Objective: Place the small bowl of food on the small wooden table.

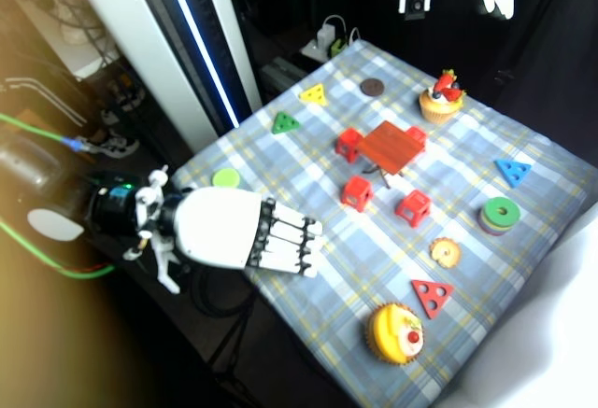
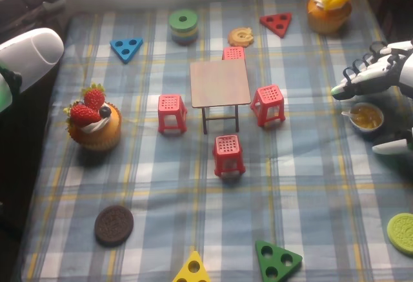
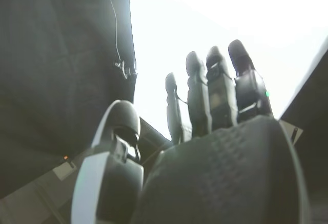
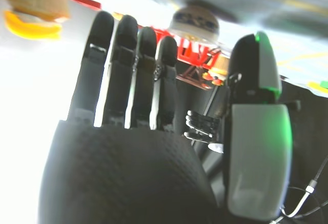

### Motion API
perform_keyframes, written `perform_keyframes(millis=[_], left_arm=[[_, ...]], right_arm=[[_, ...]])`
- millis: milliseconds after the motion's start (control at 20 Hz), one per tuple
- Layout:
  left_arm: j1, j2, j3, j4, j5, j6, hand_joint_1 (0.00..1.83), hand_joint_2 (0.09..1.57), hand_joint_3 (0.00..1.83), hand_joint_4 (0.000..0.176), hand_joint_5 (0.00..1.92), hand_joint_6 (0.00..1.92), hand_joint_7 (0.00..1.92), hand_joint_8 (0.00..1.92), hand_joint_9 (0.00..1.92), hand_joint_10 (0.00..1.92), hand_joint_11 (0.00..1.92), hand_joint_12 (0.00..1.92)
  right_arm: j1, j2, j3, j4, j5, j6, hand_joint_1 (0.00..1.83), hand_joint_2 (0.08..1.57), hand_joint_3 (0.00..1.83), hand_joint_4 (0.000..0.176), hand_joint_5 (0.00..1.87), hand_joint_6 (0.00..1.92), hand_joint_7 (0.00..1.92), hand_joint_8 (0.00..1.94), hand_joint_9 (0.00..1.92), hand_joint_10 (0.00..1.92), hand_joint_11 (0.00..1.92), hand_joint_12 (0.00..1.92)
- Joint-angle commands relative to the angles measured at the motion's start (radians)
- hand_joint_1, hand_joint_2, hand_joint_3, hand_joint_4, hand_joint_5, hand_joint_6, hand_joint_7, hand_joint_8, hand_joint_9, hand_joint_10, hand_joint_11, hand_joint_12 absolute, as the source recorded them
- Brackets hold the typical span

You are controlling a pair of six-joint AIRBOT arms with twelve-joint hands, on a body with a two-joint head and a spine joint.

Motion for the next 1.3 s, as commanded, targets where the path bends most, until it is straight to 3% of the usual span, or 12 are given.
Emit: perform_keyframes(millis=[0,250,500,600,650,750,900,950,1000,1050,1100,1250], left_arm=[[-0.003,-0.001,0.004,0.01,-0.121,-0.013,0.31,1.35,0.0,0.142,0.41,0.0,0.42,0.0,0.33,0.0,0.0,0.57],[-0.003,-0.003,0.005,0.009,-0.121,-0.016,0.33,1.38,0.0,0.141,0.43,0.0,0.42,0.0,0.33,0.0,0.0,0.52],[-0.003,-0.007,0.005,0.006,-0.12,-0.023,0.27,1.38,0.0,0.15,0.43,0.0,0.42,0.0,0.33,0.0,0.0,0.49],[-0.001,-0.007,0.004,0.004,-0.12,-0.024,0.24,1.38,0.0,0.151,0.42,0.0,0.42,0.0,0.33,0.0,0.0,0.47],[0.0,-0.007,0.004,0.003,-0.12,-0.026,0.22,1.38,0.0,0.161,0.41,0.0,0.42,0.0,0.33,0.0,0.0,0.42],[0.001,-0.007,0.004,0.003,-0.12,-0.031,0.23,1.38,0.0,0.162,0.42,0.0,0.43,0.0,0.35,0.0,0.0,0.43],[0.009,-0.007,0.006,0.003,-0.122,-0.046,0.24,1.39,0.0,0.137,0.43,0.01,0.43,0.0,0.36,0.01,0.0,0.43],[0.01,-0.007,0.005,0.003,-0.122,-0.047,0.25,1.39,0.0,0.131,0.43,0.0,0.44,0.0,0.36,0.01,0.0,0.44],[0.011,-0.007,0.005,0.003,-0.122,-0.047,0.24,1.39,0.0,0.138,0.43,0.0,0.43,0.0,0.36,0.0,0.0,0.45],[0.011,-0.007,0.006,0.003,-0.122,-0.047,0.23,1.39,0.0,0.142,0.43,0.0,0.44,0.0,0.37,0.01,0.0,0.47],[0.011,-0.007,0.006,0.003,-0.122,-0.047,0.24,1.39,0.0,0.137,0.43,0.0,0.44,0.0,0.38,0.0,0.0,0.46],[0.011,-0.007,0.007,0.003,-0.122,-0.047,0.24,1.39,0.0,0.129,0.43,0.0,0.44,0.0,0.38,0.0,0.0,0.43]], right_arm=[[0.012,0.003,0.006,0.022,0.098,0.005,0.99,0.99,0.0,0.0,0.62,0.0,0.73,0.0,0.71,0.0,0.43,0.57],[0.012,-0.004,0.011,0.022,0.089,0.005,0.99,0.98,0.0,0.0,0.59,0.0,1.1,0.02,1.11,0.05,0.61,1.09],[0.013,-0.004,0.011,0.021,0.086,0.005,0.96,0.99,0.0,0.0,0.64,0.0,1.21,0.02,1.19,0.11,0.59,1.39],[0.014,-0.004,0.011,0.022,0.086,0.005,1.01,1.0,0.0,0.0,0.69,0.01,1.25,0.01,1.06,0.53,0.62,1.43],[0.015,-0.004,0.011,0.022,0.086,0.005,1.07,1.02,0.0,0.0,0.73,0.0,1.26,0.01,0.95,0.9,0.64,1.55],[0.015,-0.004,0.011,0.022,0.085,0.005,1.09,1.03,0.0,0.0,0.78,0.0,1.28,0.02,0.86,1.2,0.65,1.66],[0.014,-0.007,0.011,0.022,0.079,0.005,1.04,1.05,0.01,0.0,0.9,0.03,1.26,0.02,0.83,1.1,0.6,1.57],[0.014,-0.008,0.011,0.022,0.077,0.005,1.08,1.07,0.02,0.0,1.02,0.69,1.23,0.01,0.86,0.85,0.57,1.49],[0.014,-0.008,0.011,0.022,0.077,0.005,1.2,1.06,0.02,0.0,1.08,0.71,1.12,0.71,0.95,0.63,0.62,1.31],[0.014,-0.008,0.011,0.022,0.077,0.005,1.23,1.06,0.01,0.018,1.11,0.69,1.12,0.79,1.06,0.48,0.66,1.24],[0.015,-0.008,0.011,0.021,0.077,0.005,1.25,1.05,0.0,0.0,1.09,0.75,1.19,0.7,1.15,0.4,0.76,1.15],[0.034,-0.008,0.011,0.009,0.078,0.005,1.25,1.05,0.0,0.0,1.08,0.75,1.23,0.64,1.27,0.19,0.82,1.08]])
